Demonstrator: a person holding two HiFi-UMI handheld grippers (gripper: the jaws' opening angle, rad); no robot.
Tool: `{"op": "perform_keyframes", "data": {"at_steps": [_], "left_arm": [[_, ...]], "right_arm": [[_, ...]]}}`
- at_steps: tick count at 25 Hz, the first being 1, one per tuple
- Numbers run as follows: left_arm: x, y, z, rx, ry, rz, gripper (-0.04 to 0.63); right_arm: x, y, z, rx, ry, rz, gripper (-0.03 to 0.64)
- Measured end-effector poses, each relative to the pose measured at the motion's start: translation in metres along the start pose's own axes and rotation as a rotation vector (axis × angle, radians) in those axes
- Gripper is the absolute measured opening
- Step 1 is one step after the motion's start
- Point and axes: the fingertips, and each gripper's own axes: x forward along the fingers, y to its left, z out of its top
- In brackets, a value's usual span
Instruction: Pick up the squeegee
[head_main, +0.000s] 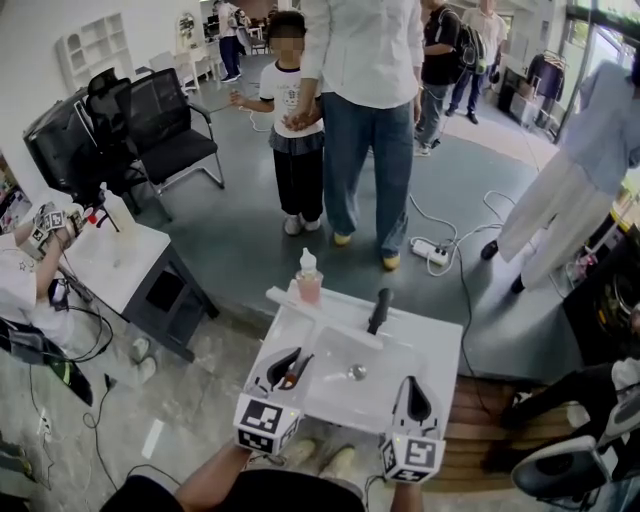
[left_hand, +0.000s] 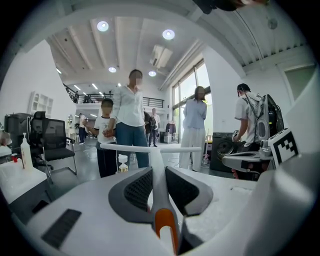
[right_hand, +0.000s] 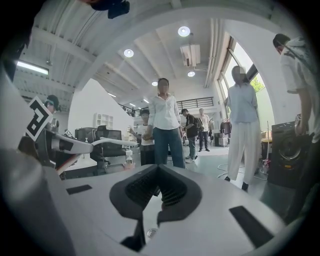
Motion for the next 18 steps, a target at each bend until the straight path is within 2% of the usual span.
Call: {"op": "perform_keyframes", "data": {"at_steps": [18], "left_arm": [[-0.0054, -0.0066, 0.0002, 0.018, -0.001, -0.008, 0.086]], "right_arm": [[-0.0064, -0.002, 0.0029, 0.007, -0.003, -0.006, -0.002]]}}
